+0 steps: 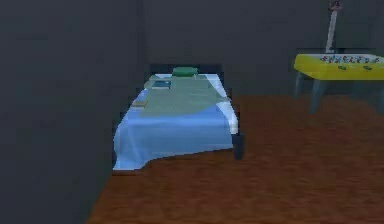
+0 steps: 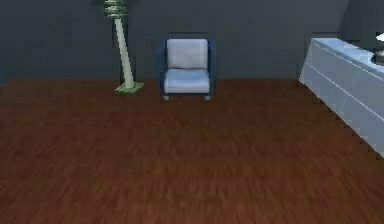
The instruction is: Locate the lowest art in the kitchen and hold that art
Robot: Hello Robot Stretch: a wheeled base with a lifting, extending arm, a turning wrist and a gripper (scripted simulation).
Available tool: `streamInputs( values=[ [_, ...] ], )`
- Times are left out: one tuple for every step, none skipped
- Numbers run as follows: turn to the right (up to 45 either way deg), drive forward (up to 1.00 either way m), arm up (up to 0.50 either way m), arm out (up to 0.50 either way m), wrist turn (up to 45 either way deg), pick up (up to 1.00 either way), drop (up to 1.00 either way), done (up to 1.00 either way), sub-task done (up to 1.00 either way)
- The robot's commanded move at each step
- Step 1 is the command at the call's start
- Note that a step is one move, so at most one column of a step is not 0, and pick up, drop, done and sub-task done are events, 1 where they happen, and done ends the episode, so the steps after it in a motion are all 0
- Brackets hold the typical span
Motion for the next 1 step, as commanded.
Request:
streamInputs(
  values=[
    [-45.0, 0.0, 0.0, 0.0, 0.0, 0.0, 0.0, 0.0, 0.0]
  ],
)
